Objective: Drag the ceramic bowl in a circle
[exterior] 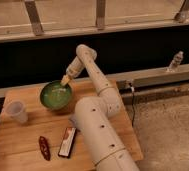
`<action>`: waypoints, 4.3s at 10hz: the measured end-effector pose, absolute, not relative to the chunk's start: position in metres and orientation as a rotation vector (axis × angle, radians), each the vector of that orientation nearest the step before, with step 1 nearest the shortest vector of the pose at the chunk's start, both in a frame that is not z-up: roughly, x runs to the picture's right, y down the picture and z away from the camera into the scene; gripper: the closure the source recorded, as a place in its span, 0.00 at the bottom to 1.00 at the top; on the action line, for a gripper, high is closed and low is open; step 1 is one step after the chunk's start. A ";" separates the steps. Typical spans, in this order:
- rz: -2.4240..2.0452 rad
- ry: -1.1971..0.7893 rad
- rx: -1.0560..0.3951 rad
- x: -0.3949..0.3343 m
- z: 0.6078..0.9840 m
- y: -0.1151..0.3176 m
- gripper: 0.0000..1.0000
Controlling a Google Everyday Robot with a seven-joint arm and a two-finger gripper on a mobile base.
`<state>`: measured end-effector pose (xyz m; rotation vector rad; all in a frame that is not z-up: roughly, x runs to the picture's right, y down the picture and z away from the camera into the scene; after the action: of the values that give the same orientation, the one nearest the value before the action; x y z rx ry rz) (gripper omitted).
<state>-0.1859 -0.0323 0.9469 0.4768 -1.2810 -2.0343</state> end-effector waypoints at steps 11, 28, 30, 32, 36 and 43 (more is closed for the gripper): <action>-2.060 -1.290 0.449 -0.186 0.940 -0.024 1.00; -2.101 -1.300 0.447 -0.113 0.880 0.008 1.00; -2.122 -1.322 0.433 -0.120 0.885 -0.006 1.00; -2.145 -1.363 0.433 -0.142 0.894 -0.010 1.00; -2.215 -1.453 0.444 -0.196 0.893 0.003 1.00; -2.260 -1.552 0.464 -0.233 0.869 0.062 1.00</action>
<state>-0.2328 0.0620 0.8687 0.4636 -1.5521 -2.2600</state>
